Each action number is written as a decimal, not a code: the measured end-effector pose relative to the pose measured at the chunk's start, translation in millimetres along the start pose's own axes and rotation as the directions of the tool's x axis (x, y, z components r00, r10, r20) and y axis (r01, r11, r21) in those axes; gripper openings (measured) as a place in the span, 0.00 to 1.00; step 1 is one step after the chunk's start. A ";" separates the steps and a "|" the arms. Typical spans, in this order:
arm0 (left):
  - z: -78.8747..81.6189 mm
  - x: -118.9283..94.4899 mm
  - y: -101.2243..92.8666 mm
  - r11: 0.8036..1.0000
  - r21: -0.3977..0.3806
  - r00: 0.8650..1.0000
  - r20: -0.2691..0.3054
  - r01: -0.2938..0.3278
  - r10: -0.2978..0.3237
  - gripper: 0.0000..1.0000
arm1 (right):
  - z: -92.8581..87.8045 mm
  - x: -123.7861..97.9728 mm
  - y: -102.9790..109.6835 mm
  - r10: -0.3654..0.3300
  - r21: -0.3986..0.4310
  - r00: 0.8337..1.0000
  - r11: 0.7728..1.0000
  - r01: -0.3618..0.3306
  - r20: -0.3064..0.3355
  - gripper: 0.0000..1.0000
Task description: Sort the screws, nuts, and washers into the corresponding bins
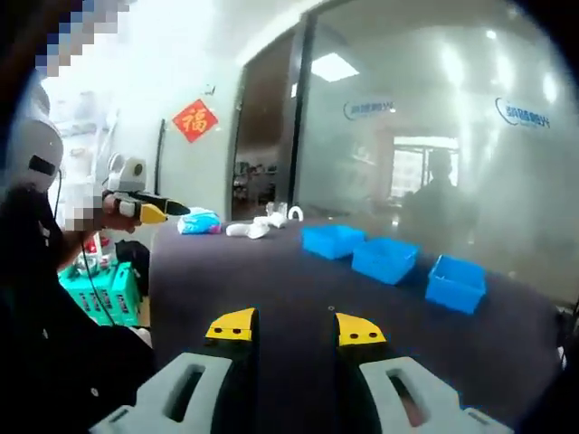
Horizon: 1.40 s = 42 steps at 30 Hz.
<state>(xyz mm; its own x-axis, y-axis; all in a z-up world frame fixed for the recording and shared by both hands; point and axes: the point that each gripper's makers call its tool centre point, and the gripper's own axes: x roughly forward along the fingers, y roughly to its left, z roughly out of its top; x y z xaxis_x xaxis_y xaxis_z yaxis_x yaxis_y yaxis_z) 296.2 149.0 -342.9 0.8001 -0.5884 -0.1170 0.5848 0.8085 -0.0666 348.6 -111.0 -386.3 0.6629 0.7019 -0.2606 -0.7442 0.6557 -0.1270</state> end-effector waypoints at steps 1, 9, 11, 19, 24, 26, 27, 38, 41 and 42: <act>-0.4 -0.2 -0.3 1.000 0.000 1.000 -0.001 0.001 -0.001 0.43 | -3.7 0.7 -2.3 -0.012 -0.005 1.000 1.000 0.011 -0.029 0.27; -2.0 -1.8 1.1 1.000 -0.004 1.000 -0.002 0.001 -0.001 0.43 | -8.6 3.4 -5.9 -0.023 0.006 0.994 1.000 0.023 -0.110 0.27; -2.3 -2.1 1.6 1.000 -0.004 1.000 -0.004 0.000 0.000 0.43 | -9.5 3.8 -5.2 -0.021 0.012 0.992 1.000 0.023 -0.125 0.27; -2.3 -0.6 1.6 1.000 -0.007 1.000 -0.001 0.003 -0.003 0.43 | -15.1 5.9 -4.0 -0.015 -0.015 0.977 1.000 0.012 -0.212 0.27; -3.4 -0.5 1.6 1.000 -0.009 1.000 -0.003 0.002 -0.002 0.43 | -12.8 7.2 -3.7 -0.009 -0.031 0.976 1.000 0.003 -0.217 0.27; -3.9 -0.8 2.0 1.000 -0.008 1.000 -0.004 0.001 -0.001 0.43 | -11.4 8.2 -5.0 -0.009 -0.035 0.976 0.999 0.002 -0.220 0.27; -4.0 -1.0 2.4 1.000 -0.008 1.000 -0.005 0.000 0.000 0.43 | -10.8 8.9 -5.8 -0.009 -0.036 0.975 0.999 0.001 -0.222 0.27; -6.1 -0.8 2.1 1.000 -0.010 1.000 -0.008 0.006 -0.006 0.43 | -7.8 27.9 -14.6 0.037 -0.059 0.952 0.997 -0.057 -0.305 0.27; -5.9 -1.8 2.4 1.000 -0.011 1.000 -0.006 0.005 -0.005 0.43 | -7.9 37.7 -17.3 0.059 -0.079 0.937 0.993 -0.092 -0.344 0.27; -5.7 -2.3 2.7 1.000 -0.012 1.000 -0.005 0.004 -0.004 0.43 | -8.0 41.3 -18.0 0.067 -0.079 0.932 0.992 -0.102 -0.356 0.27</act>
<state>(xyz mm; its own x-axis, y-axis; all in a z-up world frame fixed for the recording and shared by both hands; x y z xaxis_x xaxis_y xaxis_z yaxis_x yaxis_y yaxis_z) 295.2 152.6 -348.5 0.7970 -0.5916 -0.1215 0.5863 0.8062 -0.0793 388.7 -96.1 -402.5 0.5385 0.5991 -0.5926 -0.8121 0.5566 -0.1752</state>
